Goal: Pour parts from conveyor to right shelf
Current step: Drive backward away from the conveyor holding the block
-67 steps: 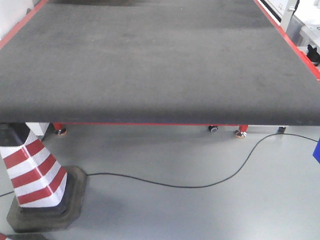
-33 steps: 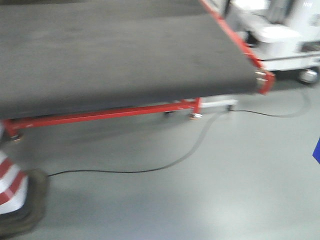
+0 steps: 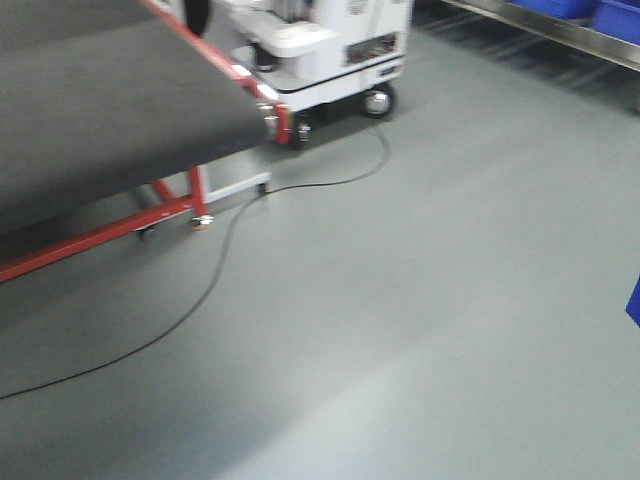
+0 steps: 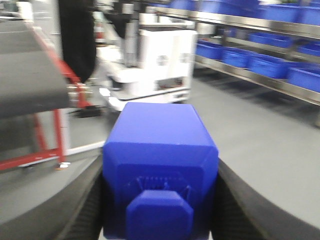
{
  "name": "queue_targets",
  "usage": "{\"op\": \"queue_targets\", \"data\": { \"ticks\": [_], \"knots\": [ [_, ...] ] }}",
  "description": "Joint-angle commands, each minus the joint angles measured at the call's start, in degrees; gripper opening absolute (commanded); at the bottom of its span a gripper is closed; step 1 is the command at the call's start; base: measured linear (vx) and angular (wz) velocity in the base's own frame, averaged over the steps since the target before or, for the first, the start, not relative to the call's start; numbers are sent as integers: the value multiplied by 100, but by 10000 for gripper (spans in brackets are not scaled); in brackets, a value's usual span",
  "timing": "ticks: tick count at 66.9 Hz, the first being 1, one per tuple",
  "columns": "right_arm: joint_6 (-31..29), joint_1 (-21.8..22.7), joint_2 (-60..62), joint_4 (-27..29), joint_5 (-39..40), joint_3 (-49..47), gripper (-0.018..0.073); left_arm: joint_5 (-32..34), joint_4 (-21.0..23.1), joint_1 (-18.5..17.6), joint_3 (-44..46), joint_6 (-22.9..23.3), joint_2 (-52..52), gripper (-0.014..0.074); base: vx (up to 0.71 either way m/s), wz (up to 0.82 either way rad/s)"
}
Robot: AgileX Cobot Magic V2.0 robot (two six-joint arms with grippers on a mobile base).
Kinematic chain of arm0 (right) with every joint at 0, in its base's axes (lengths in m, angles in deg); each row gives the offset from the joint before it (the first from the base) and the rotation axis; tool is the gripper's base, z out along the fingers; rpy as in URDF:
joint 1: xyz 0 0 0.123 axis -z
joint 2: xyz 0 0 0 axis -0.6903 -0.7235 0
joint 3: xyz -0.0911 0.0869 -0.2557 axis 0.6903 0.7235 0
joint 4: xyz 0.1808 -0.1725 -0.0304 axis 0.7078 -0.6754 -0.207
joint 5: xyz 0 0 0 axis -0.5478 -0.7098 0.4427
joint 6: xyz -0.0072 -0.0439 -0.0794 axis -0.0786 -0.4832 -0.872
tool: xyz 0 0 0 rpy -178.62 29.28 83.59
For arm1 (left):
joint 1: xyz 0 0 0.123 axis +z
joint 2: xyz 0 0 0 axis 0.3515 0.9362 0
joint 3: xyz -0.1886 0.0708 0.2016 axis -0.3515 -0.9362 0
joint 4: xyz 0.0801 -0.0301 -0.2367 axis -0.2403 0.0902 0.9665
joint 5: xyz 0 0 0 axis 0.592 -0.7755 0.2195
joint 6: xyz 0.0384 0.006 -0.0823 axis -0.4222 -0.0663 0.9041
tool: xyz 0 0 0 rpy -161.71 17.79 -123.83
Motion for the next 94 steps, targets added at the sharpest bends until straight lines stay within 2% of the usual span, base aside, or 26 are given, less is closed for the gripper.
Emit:
{"op": "queue_targets", "data": {
  "ticks": [1, 56, 94],
  "knots": [
    [-63, 25, -52, 4, 482, -171, -2, 402, 10, -15, 105, 42, -20, -6, -18, -78],
    [-63, 25, -52, 4, 482, -171, -2, 402, 10, -15, 105, 42, -20, -6, -16, -66],
    [-63, 25, -52, 4, 477, -171, -2, 402, 10, -15, 105, 42, -20, -6, 1, -82]
  ]
}}
